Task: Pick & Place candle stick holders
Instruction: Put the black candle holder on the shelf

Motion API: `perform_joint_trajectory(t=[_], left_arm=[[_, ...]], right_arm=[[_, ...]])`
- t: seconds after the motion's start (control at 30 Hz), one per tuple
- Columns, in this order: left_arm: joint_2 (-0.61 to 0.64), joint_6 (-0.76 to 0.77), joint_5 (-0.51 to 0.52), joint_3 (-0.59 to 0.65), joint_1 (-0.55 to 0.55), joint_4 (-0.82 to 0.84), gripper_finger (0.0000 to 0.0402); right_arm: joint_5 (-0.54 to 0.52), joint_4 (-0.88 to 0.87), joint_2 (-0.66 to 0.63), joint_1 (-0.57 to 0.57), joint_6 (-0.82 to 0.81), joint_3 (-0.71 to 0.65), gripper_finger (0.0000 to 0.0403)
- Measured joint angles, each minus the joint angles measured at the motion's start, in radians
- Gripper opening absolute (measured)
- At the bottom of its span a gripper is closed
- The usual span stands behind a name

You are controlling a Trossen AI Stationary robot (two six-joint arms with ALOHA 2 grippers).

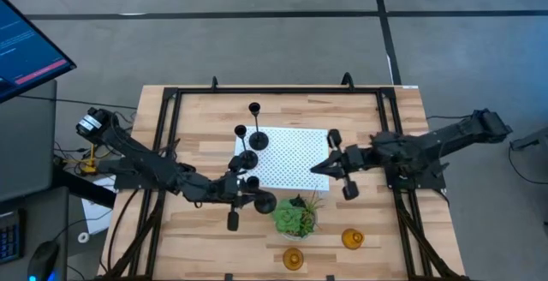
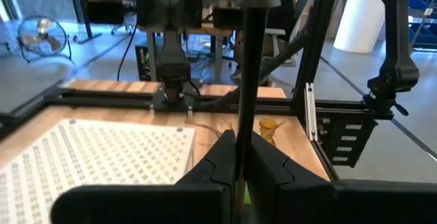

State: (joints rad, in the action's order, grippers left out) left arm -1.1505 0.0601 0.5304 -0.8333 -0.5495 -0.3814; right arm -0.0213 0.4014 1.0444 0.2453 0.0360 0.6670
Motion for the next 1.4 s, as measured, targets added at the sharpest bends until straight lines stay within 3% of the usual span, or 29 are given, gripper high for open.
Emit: perform_joint_trajectory(t=[0.2,0.43,0.8,1.0,1.17,1.4], left_arm=[[0.005,-0.011,0.000,0.000,0.001,0.000,0.0014],[0.005,-0.011,0.000,0.000,0.001,0.002,0.0015],[0.004,-0.011,0.042,0.000,0.001,0.038,0.0015],[0.004,-0.011,0.091,0.000,0.001,0.053,0.0015],[0.004,-0.011,0.122,0.000,0.001,0.056,0.0015],[0.004,-0.011,0.127,0.000,0.001,0.060,0.0015]], right_arm=[[0.130,0.003,0.151,-0.038,0.000,0.111,0.0000],[0.129,0.007,0.276,-0.046,0.022,0.229,0.0008],[0.129,0.005,0.424,-0.039,0.042,0.359,0.0136],[0.129,0.007,0.484,-0.030,0.042,0.407,0.0178],[0.129,0.023,0.520,-0.030,0.042,0.434,0.0187],[0.130,0.089,0.549,-0.039,0.042,0.442,0.0170]])
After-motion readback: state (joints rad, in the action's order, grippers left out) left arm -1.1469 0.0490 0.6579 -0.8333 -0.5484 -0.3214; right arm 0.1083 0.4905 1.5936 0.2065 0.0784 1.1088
